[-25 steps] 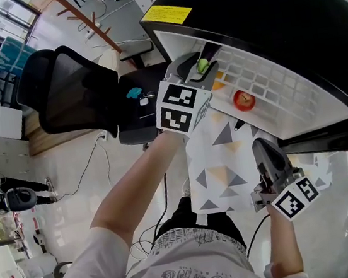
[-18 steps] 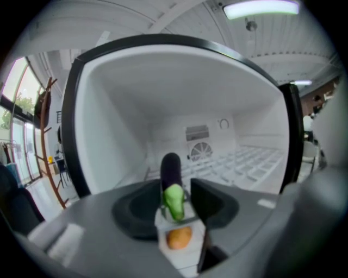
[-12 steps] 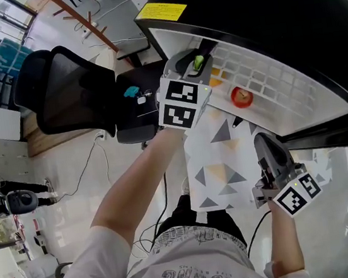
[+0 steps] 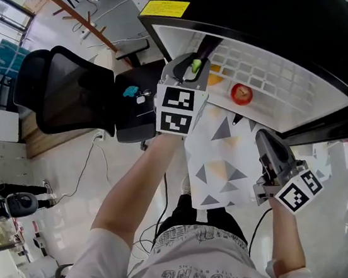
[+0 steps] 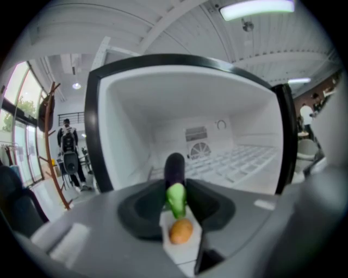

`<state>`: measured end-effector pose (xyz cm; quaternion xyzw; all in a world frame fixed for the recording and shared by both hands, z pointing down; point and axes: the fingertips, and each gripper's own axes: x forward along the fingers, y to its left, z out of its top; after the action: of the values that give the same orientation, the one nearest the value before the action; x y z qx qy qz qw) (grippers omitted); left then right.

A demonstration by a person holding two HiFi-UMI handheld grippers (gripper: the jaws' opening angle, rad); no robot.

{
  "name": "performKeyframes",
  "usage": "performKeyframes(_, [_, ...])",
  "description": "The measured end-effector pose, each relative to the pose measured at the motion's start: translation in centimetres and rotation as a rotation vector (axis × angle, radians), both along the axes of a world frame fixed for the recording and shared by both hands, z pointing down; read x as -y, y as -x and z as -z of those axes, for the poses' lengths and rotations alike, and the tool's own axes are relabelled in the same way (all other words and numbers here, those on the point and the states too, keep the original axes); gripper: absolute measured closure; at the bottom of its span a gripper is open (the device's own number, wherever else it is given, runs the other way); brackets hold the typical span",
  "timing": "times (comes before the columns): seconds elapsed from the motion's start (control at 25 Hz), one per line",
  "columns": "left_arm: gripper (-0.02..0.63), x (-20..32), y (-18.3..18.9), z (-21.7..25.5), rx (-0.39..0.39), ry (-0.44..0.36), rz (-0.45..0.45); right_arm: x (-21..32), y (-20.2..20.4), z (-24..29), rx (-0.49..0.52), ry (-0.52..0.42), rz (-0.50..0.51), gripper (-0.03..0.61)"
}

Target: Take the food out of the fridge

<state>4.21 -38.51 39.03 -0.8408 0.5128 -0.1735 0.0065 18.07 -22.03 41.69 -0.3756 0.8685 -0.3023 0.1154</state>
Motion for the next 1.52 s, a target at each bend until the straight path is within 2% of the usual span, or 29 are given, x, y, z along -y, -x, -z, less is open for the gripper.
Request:
performKeyframes(0.24, [0.494, -2.2, 0.7, 0.5, -0.027, -0.019, -0.019, -0.6, 0.4, 0.5, -0.006, -0.008, -0.01, 0.577])
performKeyframes(0.6, [0.494, -6.8, 1.7, 2.2, -0.113, -0.046, -0.065, -2.0, 1.1, 1.8, -0.025, -0.018, -0.038, 0.577])
performKeyframes(1.52, [0.494, -15.0, 8.6, 3.2, -0.291, -0.061, -0.219, -4.4, 4.0, 5.8, -0.102, -0.072, -0.152, 0.577])
